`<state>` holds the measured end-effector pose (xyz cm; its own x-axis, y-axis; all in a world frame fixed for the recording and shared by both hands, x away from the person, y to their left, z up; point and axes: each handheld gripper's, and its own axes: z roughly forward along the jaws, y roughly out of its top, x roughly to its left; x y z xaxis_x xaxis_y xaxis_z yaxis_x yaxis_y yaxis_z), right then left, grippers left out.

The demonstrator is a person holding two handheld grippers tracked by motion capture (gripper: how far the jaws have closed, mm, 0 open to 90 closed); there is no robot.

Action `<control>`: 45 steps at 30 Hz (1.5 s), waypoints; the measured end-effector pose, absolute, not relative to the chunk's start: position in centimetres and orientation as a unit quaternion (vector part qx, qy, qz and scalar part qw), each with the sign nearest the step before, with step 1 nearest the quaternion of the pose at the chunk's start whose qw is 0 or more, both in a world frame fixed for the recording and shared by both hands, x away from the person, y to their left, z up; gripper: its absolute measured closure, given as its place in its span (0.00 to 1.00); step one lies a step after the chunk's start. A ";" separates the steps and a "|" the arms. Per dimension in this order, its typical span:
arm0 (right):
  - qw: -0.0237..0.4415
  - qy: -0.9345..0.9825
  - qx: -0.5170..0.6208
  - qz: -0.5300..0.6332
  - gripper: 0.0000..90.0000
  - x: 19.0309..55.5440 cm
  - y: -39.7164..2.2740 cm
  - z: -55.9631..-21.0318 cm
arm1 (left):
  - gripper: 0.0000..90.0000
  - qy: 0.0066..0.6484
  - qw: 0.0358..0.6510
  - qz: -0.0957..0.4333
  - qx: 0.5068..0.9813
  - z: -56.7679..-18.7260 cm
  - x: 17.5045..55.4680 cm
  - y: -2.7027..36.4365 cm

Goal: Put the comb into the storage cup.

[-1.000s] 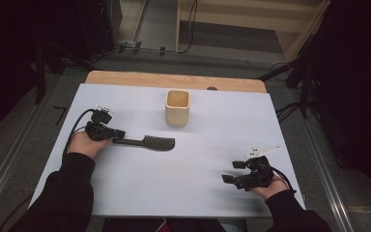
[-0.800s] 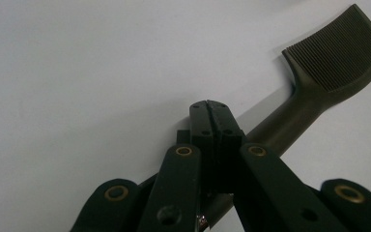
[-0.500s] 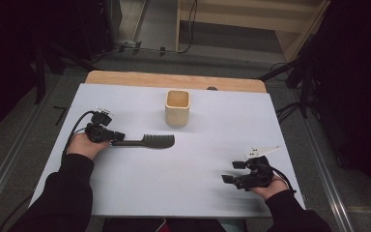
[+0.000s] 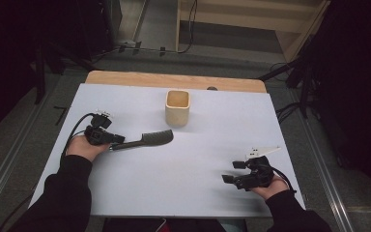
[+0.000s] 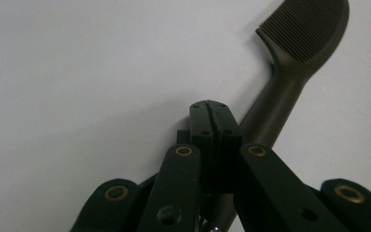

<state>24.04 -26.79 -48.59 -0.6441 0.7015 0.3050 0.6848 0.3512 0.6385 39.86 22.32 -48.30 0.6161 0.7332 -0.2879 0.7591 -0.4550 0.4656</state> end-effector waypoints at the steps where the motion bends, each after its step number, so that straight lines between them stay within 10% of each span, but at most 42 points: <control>1: 0.011 0.822 0.422 0.383 0.24 24.0 -26.8 -48.6 | 1.00 0.438 0.285 -0.023 0.853 -48.3 39.9 22.3; 31: 0.011 0.824 0.419 0.381 0.24 24.0 -26.7 -48.6 | 1.00 0.435 0.286 -0.046 0.853 -48.4 38.2 22.0; 42: 0.011 0.824 0.419 0.381 0.24 24.0 -26.7 -48.6 | 0.86 0.432 0.336 -0.037 0.836 -46.4 37.6 22.5; 45: 0.011 0.823 0.420 0.382 0.24 24.0 -26.7 -48.6 | 0.69 0.430 0.356 -0.043 0.828 -45.8 37.2 22.5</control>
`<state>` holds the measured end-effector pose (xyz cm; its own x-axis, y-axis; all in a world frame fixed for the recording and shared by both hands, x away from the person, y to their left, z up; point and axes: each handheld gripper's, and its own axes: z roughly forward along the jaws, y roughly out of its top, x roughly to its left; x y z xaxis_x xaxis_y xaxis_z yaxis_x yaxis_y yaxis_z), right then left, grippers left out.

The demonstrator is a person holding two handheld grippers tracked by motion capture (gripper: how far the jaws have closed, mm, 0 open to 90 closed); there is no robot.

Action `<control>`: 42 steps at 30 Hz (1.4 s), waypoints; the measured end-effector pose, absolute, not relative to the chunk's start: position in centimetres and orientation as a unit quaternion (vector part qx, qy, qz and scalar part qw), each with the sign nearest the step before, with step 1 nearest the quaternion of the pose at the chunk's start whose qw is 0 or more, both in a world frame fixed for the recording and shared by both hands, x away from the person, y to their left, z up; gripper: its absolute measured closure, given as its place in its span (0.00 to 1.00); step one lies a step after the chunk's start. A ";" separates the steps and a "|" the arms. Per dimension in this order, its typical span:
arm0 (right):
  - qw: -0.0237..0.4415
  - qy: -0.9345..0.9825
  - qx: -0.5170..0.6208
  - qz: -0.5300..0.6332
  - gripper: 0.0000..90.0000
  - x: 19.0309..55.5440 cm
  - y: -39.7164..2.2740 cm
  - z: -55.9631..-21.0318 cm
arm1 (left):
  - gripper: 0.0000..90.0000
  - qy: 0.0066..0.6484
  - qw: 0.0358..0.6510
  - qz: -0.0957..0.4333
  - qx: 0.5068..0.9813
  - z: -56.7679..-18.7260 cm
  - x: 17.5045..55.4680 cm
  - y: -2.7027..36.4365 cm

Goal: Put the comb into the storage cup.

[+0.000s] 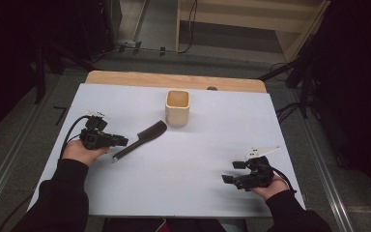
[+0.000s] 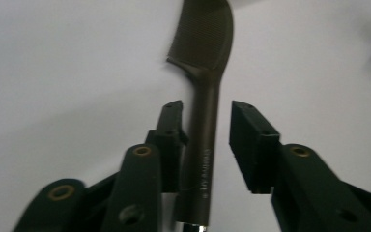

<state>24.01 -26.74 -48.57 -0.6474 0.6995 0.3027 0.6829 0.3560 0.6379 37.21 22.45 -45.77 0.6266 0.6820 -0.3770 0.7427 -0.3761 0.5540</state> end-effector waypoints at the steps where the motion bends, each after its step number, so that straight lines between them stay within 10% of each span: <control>1: 0.011 0.823 0.420 0.382 0.24 24.0 -26.7 -48.6 | 0.65 0.427 0.365 -0.040 0.827 -45.4 36.9 22.4; 12: 0.011 0.824 0.419 0.381 0.24 24.0 -26.7 -48.6 | 0.39 0.398 0.387 -0.049 0.830 -44.9 35.5 21.7; 42: 0.010 0.825 0.417 0.380 0.24 24.0 -26.7 -48.6 | 0.36 0.357 0.376 -0.032 0.855 -45.2 31.2 20.0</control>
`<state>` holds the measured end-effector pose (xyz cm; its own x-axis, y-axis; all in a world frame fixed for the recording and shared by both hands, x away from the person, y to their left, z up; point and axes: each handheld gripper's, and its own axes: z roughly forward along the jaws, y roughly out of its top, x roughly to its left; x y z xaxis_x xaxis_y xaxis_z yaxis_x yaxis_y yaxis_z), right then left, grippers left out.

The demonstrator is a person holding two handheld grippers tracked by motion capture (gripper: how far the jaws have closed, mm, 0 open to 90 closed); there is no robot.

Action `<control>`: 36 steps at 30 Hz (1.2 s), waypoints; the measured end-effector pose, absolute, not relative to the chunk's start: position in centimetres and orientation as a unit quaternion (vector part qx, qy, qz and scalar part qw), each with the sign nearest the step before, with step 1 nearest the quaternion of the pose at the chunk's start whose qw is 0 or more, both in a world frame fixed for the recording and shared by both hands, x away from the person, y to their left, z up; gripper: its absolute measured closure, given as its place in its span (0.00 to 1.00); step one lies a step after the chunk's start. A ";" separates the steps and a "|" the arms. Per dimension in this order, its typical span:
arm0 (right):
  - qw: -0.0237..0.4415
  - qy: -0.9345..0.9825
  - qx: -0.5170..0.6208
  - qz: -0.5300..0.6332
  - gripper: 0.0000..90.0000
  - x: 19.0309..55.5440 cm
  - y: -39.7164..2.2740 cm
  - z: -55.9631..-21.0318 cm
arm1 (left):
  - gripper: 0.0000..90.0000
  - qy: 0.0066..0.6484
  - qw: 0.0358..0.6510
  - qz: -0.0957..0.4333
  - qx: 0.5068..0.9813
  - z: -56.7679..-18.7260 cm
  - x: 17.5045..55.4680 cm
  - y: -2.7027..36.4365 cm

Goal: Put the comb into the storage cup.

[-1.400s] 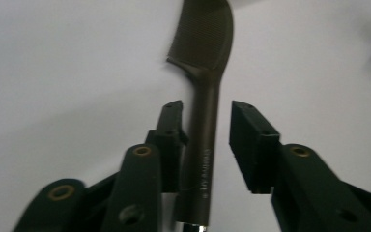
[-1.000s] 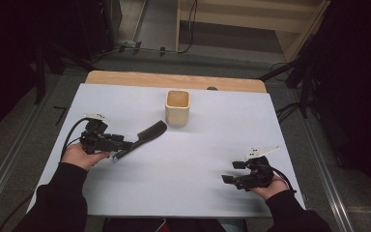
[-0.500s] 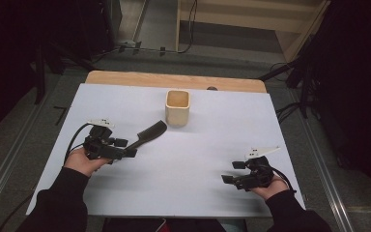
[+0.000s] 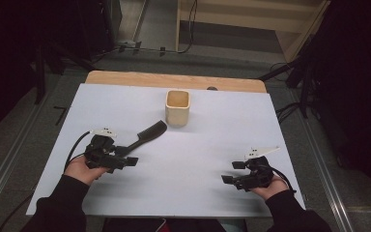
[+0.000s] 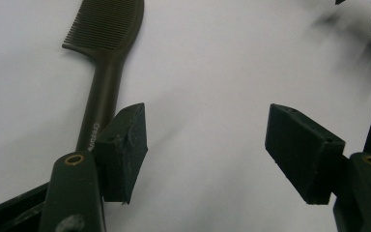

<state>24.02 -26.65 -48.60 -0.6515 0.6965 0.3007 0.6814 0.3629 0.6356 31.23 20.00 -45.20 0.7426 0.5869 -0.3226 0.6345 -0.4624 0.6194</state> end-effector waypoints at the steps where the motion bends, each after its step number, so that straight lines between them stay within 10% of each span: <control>1: 0.010 0.826 0.417 0.380 0.24 24.0 -26.7 -48.6 | 0.36 0.355 0.373 -0.032 0.856 -45.3 31.0 20.1; 36: 0.008 0.827 0.417 0.377 0.24 24.0 -26.6 -48.7 | 0.35 0.357 0.359 -0.028 0.862 -46.1 29.2 21.0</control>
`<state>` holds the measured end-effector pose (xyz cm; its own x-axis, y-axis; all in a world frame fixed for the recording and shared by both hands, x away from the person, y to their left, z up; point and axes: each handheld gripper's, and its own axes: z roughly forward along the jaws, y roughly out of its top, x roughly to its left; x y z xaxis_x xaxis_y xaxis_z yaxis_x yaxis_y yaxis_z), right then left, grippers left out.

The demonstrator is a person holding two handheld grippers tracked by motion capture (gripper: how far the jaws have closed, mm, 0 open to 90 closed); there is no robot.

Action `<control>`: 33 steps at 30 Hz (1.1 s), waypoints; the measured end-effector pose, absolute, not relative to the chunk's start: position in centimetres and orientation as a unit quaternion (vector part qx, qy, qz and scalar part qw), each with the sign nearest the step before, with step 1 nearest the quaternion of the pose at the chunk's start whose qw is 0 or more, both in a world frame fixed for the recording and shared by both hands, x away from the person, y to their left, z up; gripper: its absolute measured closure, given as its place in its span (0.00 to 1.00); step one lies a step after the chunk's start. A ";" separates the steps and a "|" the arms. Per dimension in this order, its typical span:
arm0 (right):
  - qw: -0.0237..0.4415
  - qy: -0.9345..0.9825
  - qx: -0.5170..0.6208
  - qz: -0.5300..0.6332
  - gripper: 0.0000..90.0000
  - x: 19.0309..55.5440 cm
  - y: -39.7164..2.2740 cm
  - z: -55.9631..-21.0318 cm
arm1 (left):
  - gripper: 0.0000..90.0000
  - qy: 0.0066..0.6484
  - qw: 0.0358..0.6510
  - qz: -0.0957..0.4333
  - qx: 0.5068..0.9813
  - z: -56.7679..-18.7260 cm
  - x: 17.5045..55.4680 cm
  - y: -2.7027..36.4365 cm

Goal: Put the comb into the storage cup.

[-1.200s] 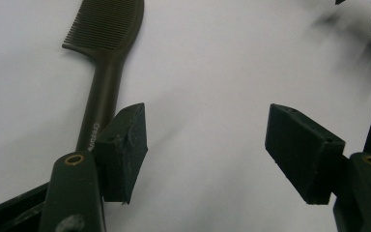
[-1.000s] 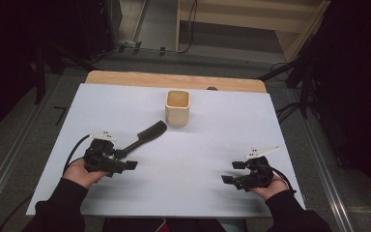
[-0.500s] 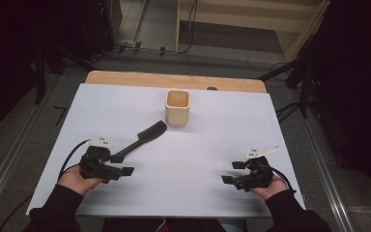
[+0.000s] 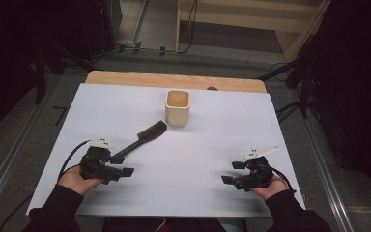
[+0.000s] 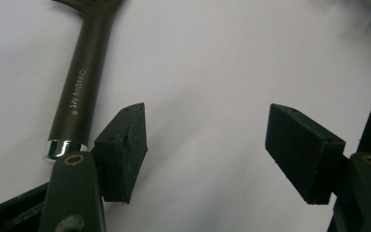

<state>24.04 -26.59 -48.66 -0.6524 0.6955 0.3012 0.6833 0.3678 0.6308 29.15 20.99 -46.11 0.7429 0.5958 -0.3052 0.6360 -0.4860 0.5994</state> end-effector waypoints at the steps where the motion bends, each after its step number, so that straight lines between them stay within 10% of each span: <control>1: 0.008 0.827 0.417 0.377 0.24 24.0 -26.6 -48.7 | 0.35 0.358 0.362 -0.029 0.860 -46.1 29.2 21.0; 33: 0.008 0.828 0.416 0.375 0.24 24.0 -26.5 -48.7 | 0.25 0.374 0.386 -0.004 0.843 -44.5 32.6 23.5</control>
